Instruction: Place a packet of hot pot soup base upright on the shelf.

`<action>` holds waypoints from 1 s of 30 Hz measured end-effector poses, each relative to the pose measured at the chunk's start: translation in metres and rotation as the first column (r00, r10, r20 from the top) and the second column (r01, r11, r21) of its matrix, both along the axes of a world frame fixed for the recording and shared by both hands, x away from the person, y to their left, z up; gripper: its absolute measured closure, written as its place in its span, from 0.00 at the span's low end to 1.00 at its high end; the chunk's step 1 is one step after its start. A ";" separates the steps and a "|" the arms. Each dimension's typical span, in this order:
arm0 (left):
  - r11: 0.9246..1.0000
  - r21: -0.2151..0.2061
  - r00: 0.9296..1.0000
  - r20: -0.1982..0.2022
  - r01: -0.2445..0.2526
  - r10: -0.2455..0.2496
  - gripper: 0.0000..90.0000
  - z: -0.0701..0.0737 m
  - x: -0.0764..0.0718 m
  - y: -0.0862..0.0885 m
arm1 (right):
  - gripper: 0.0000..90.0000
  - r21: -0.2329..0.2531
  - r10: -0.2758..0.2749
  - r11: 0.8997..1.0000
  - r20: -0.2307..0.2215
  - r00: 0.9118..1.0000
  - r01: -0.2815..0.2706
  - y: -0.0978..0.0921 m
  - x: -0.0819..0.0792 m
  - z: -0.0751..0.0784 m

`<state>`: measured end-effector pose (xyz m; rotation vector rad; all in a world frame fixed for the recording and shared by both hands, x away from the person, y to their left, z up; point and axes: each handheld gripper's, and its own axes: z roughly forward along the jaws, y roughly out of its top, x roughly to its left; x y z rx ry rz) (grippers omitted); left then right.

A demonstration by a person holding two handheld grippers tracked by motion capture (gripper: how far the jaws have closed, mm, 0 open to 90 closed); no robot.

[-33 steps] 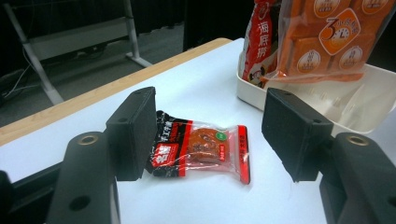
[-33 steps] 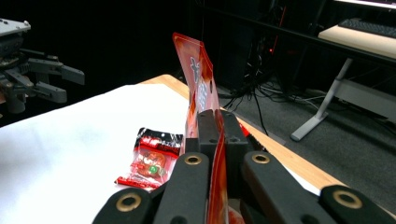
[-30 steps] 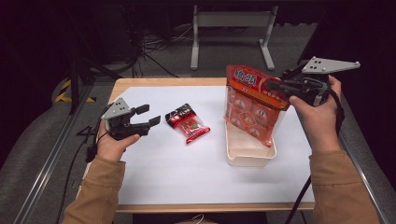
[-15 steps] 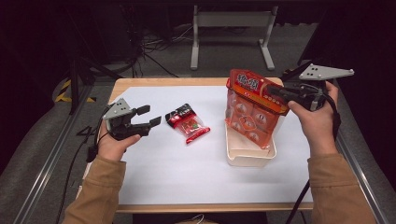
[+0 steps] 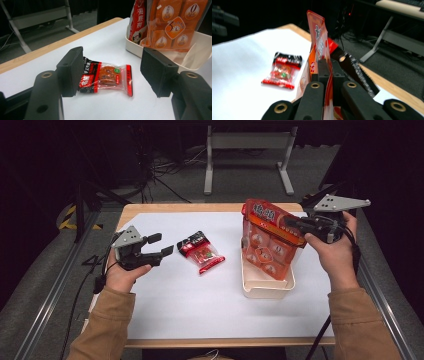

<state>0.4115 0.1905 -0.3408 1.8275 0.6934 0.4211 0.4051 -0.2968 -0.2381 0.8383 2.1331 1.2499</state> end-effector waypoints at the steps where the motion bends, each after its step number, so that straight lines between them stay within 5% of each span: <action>1: 1.000 0.003 1.000 -0.001 0.000 0.000 0.40 0.000 0.000 0.000 | 0.99 -0.012 0.005 1.000 -0.010 1.000 -0.006 0.001 0.000 -0.002; 4: 1.000 0.004 1.000 -0.004 -0.002 0.002 0.40 0.000 0.000 0.000 | 0.99 -0.049 0.013 0.999 -0.033 0.999 -0.015 0.009 0.004 -0.015; 6: 1.000 0.002 1.000 -0.005 -0.003 0.003 0.40 0.000 0.000 0.001 | 0.99 -0.008 0.028 1.000 -0.037 0.999 -0.029 0.008 0.005 -0.018; 30: 1.000 0.003 0.999 -0.028 0.018 -0.018 0.41 -0.012 0.011 -0.010 | 0.95 0.066 -0.018 0.998 -0.058 0.998 0.022 -0.016 -0.005 -0.029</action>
